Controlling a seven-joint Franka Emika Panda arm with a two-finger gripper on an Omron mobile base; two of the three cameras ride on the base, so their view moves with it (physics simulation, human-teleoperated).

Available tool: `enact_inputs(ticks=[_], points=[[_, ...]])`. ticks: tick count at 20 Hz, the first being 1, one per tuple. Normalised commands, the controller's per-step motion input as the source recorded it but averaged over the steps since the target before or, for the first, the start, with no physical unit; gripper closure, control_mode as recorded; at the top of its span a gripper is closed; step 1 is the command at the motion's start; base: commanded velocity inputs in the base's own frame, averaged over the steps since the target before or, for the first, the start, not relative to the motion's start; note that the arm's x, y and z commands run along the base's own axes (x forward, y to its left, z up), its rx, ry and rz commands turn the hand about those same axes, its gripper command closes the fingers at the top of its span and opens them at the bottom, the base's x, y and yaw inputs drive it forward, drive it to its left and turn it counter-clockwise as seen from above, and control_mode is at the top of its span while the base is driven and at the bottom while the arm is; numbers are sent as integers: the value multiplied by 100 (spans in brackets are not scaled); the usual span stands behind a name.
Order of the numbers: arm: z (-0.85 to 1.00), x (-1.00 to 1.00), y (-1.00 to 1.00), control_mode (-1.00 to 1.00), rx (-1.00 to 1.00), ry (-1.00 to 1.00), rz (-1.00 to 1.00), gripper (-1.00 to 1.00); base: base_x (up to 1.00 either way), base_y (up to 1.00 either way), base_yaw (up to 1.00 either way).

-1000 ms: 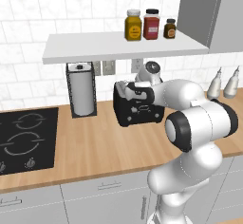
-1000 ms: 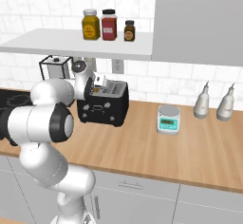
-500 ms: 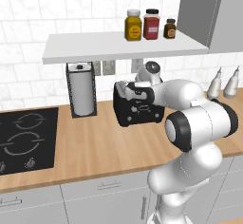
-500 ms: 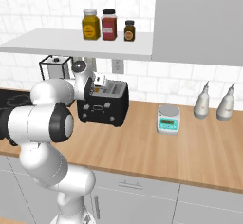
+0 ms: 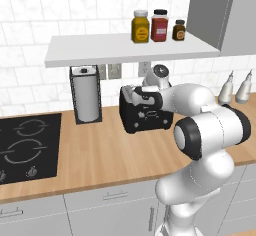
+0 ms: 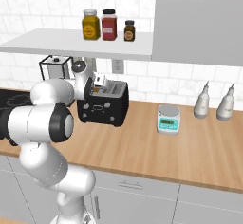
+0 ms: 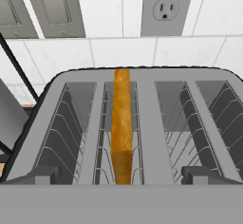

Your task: Start the toaster. Once the lever pops up, take the bread to the plate on the dining counter.

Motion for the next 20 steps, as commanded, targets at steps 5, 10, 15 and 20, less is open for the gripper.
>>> enact_inputs(ticks=[5,10,15,20], points=[[0,0,0,-100,0,0,0,-100,0,0,0],[0,0,0,-100,0,0,0,-100,0,0,0],[0,0,0,-100,0,0,0,-100,0,0,0],[0,0,0,-100,0,0,0,-100,0,0,0]])
